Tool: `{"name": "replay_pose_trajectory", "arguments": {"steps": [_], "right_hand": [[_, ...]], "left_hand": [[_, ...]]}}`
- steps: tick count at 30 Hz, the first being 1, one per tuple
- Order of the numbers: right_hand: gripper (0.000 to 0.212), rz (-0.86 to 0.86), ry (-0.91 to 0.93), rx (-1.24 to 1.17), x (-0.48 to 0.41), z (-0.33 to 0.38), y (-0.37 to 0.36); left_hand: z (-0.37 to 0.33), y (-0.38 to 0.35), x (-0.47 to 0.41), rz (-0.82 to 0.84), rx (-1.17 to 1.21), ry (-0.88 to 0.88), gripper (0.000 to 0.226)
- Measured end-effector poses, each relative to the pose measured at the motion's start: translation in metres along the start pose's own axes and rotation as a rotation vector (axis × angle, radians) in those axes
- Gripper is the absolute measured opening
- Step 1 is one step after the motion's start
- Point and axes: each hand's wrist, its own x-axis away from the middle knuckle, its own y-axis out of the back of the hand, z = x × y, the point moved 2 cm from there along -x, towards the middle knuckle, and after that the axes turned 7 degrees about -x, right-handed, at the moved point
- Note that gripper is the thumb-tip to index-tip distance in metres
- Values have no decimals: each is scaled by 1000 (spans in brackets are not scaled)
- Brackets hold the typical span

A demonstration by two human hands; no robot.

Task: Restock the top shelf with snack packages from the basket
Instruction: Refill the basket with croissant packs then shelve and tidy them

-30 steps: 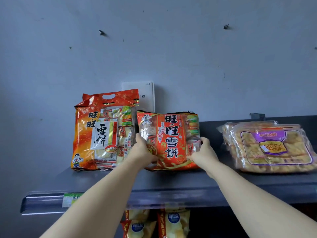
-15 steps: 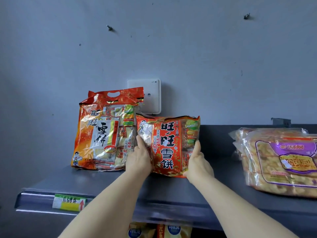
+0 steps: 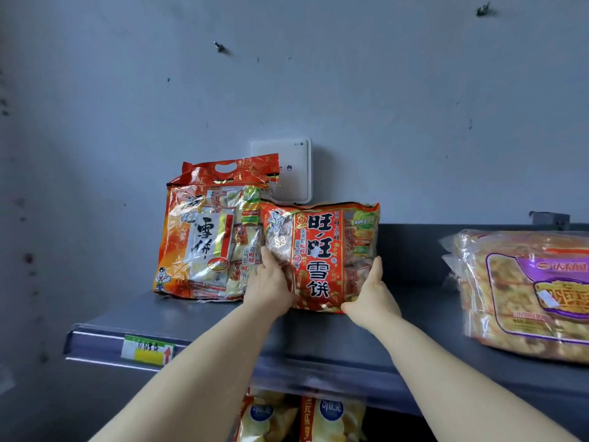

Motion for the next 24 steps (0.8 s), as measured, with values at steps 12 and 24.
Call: {"name": "replay_pose_trajectory", "arguments": {"steps": [12, 24], "right_hand": [[50, -125, 35, -785, -13, 25, 34], [61, -40, 20, -332, -16, 3, 11]], "left_hand": [[-23, 42, -10, 40, 915, 75, 79], [-1, -3, -7, 101, 448, 195, 90]]}}
